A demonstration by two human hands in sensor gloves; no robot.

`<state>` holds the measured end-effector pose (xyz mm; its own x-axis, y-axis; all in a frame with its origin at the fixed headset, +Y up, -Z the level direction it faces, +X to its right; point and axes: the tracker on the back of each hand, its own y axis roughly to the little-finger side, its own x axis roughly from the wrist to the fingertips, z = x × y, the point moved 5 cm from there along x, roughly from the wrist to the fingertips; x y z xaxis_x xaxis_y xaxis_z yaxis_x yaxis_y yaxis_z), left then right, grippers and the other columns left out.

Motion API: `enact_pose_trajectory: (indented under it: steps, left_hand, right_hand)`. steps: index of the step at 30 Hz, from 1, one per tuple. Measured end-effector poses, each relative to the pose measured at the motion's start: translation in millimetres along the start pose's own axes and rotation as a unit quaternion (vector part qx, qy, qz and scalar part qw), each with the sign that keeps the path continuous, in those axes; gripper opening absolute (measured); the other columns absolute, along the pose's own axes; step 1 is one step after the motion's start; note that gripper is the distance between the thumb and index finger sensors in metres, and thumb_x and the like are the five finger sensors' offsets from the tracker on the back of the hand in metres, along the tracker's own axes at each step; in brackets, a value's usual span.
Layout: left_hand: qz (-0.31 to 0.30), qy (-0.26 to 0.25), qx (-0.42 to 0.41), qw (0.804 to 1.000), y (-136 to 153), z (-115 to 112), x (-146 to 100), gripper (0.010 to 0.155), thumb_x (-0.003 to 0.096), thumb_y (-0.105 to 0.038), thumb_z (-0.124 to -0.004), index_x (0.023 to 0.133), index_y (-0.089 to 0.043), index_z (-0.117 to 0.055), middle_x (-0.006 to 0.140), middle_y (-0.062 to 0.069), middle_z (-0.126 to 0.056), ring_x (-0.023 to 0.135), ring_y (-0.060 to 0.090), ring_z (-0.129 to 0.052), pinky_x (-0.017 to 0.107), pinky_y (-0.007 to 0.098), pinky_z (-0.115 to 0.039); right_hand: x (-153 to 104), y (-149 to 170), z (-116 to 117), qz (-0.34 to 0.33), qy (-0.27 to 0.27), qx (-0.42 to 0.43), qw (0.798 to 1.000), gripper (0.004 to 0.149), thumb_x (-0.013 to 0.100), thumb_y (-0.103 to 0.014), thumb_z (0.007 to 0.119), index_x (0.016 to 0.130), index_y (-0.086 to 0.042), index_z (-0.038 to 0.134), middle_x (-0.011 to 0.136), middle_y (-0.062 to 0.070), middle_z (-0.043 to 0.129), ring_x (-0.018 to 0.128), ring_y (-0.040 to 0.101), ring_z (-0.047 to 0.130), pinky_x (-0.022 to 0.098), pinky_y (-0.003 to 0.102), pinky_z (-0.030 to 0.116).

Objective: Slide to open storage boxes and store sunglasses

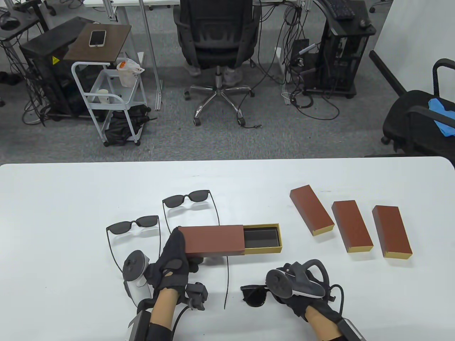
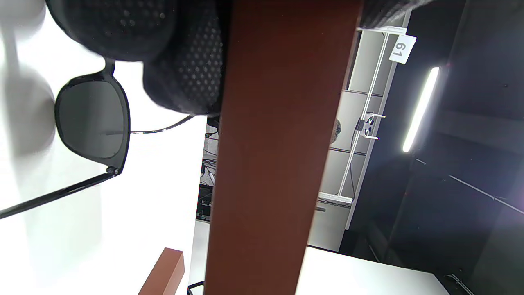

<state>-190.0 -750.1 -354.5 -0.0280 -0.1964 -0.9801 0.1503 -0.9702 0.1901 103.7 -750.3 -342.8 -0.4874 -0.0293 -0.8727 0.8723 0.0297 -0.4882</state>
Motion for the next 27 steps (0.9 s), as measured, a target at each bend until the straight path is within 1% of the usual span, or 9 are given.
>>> enact_pose_trajectory:
  steps: [2,4,8,12,14,17,19,23,27]
  left_hand:
    - [0.001,-0.001,0.000,1.000,1,1,0,0.075,0.0520,-0.063,-0.055,0.112,-0.020,-0.043,0.081,0.010,-0.088,0.052,0.024,-0.096,0.035,0.041,-0.082]
    - [0.003,-0.004,0.000,1.000,1,2,0,0.075,0.0520,-0.062,-0.055,0.112,-0.020,-0.042,0.081,0.010,-0.087,0.052,0.024,-0.096,0.036,0.042,-0.082]
    - [0.004,-0.009,-0.002,1.000,1,5,0,0.075,0.0520,-0.062,-0.054,0.113,-0.021,-0.041,0.082,0.009,-0.086,0.053,0.024,-0.096,0.036,0.042,-0.082]
    - [0.004,-0.017,0.003,1.000,-1,7,0,0.075,0.0521,-0.062,-0.053,0.113,-0.021,-0.040,0.084,0.009,-0.085,0.054,0.024,-0.095,0.038,0.042,-0.082]
    - [0.003,-0.021,0.006,1.000,-1,7,-1,0.075,0.0520,-0.062,-0.053,0.113,-0.021,-0.040,0.084,0.009,-0.085,0.055,0.024,-0.095,0.038,0.042,-0.082]
    - [0.003,-0.021,0.006,1.000,0,6,-1,0.075,0.0520,-0.062,-0.053,0.113,-0.021,-0.040,0.084,0.009,-0.085,0.055,0.024,-0.095,0.038,0.042,-0.082]
    - [0.003,-0.024,0.010,1.000,1,6,0,0.075,0.0519,-0.062,-0.053,0.113,-0.021,-0.040,0.084,0.009,-0.085,0.054,0.024,-0.095,0.038,0.042,-0.082]
    - [0.008,-0.027,0.017,0.999,4,6,0,0.075,0.0518,-0.062,-0.054,0.113,-0.021,-0.040,0.083,0.009,-0.086,0.054,0.024,-0.095,0.037,0.042,-0.082]
    - [0.014,-0.024,0.017,0.999,6,4,0,0.075,0.0518,-0.062,-0.054,0.113,-0.020,-0.041,0.083,0.010,-0.086,0.054,0.024,-0.095,0.037,0.042,-0.082]
  right_hand:
    - [-1,2,-3,0.005,0.000,0.007,1.000,0.038,0.028,-0.035,0.092,0.065,-0.029,0.091,0.066,0.004,0.100,0.057,0.028,0.098,0.048,0.048,0.081]
    - [-2,6,-11,0.014,0.010,0.017,1.000,0.037,0.028,-0.034,0.091,0.065,-0.029,0.091,0.066,0.004,0.099,0.058,0.028,0.097,0.049,0.048,0.080]
    - [-8,14,-38,0.026,0.042,0.044,0.998,0.037,0.029,-0.032,0.091,0.066,-0.030,0.091,0.067,0.005,0.098,0.059,0.030,0.095,0.049,0.049,0.079]
    - [-14,21,-73,0.031,0.086,0.058,0.994,0.037,0.029,-0.031,0.090,0.067,-0.030,0.091,0.068,0.006,0.096,0.058,0.030,0.094,0.049,0.050,0.078]
    - [-17,22,-86,0.024,0.096,0.061,0.993,0.038,0.029,-0.030,0.091,0.067,-0.029,0.091,0.067,0.007,0.096,0.058,0.031,0.093,0.049,0.050,0.078]
    - [-23,23,-106,0.012,0.117,0.008,0.993,0.038,0.029,-0.031,0.090,0.067,-0.029,0.090,0.067,0.007,0.097,0.056,0.030,0.094,0.048,0.049,0.079]
    - [-25,25,-119,0.008,0.128,-0.008,0.992,0.038,0.029,-0.031,0.090,0.067,-0.029,0.090,0.067,0.007,0.097,0.056,0.030,0.094,0.048,0.049,0.079]
    - [-28,33,-147,0.013,0.160,-0.011,0.987,0.038,0.029,-0.031,0.091,0.067,-0.029,0.091,0.067,0.007,0.097,0.056,0.031,0.094,0.048,0.049,0.079]
    - [-25,39,-172,0.044,0.187,-0.068,0.979,0.038,0.029,-0.031,0.091,0.067,-0.029,0.091,0.067,0.006,0.097,0.056,0.030,0.094,0.047,0.049,0.079]
